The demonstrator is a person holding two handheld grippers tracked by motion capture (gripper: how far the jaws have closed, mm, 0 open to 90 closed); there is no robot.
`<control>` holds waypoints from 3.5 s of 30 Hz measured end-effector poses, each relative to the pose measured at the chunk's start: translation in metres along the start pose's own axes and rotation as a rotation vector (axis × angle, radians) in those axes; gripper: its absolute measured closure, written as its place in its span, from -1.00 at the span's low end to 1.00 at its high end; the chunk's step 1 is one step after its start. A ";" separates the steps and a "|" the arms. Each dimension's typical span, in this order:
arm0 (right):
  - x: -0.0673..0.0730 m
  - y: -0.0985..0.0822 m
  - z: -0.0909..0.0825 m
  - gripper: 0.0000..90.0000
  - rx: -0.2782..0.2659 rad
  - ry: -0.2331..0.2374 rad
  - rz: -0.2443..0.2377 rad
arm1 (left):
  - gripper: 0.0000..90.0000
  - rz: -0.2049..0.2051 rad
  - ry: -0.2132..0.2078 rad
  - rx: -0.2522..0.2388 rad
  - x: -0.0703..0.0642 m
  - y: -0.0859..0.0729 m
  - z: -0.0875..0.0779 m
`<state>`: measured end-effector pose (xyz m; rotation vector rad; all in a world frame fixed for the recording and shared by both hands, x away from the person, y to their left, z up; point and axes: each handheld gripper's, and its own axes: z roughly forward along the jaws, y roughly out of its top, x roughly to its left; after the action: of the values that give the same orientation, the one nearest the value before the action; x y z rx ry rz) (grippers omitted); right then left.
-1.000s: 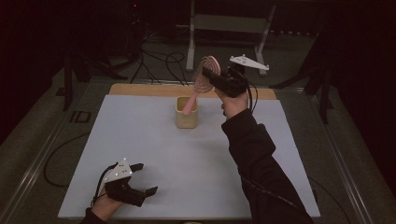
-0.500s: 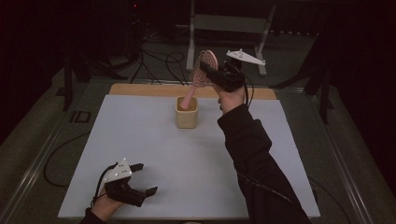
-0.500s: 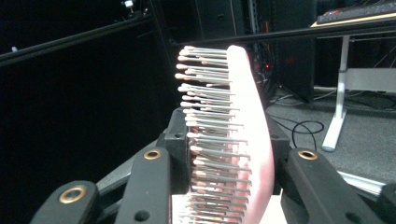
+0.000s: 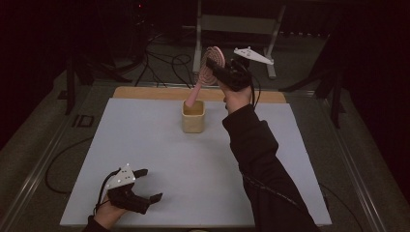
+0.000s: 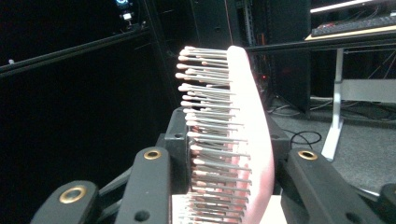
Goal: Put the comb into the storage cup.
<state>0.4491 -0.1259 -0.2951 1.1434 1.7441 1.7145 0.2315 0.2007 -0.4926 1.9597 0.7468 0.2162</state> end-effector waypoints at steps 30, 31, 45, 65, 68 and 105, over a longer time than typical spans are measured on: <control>-0.014 -0.028 0.018 0.45 0.036 -0.033 0.019 | -0.99 0.007 -0.006 0.003 -0.001 0.000 0.000; -0.014 -0.029 0.019 0.45 0.038 -0.034 0.019 | -0.99 0.008 -0.005 0.003 -0.001 0.000 -0.001; -0.018 -0.045 0.025 0.45 0.066 -0.036 0.024 | -0.99 0.011 -0.011 0.002 -0.002 0.000 -0.001; -0.020 -0.066 0.035 0.45 0.096 -0.038 0.043 | -0.99 0.011 -0.010 0.001 -0.002 0.000 -0.001; -0.021 -0.069 0.037 0.45 0.101 -0.034 0.046 | -0.99 0.012 -0.010 0.001 -0.002 0.000 -0.001; -0.026 -0.107 0.053 0.44 0.153 -0.050 0.060 | -0.99 0.010 -0.017 -0.006 -0.002 0.000 -0.002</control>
<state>0.4787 -0.1028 -0.4108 1.3047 1.8539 1.5943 0.2293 0.2009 -0.4915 1.9575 0.7246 0.2073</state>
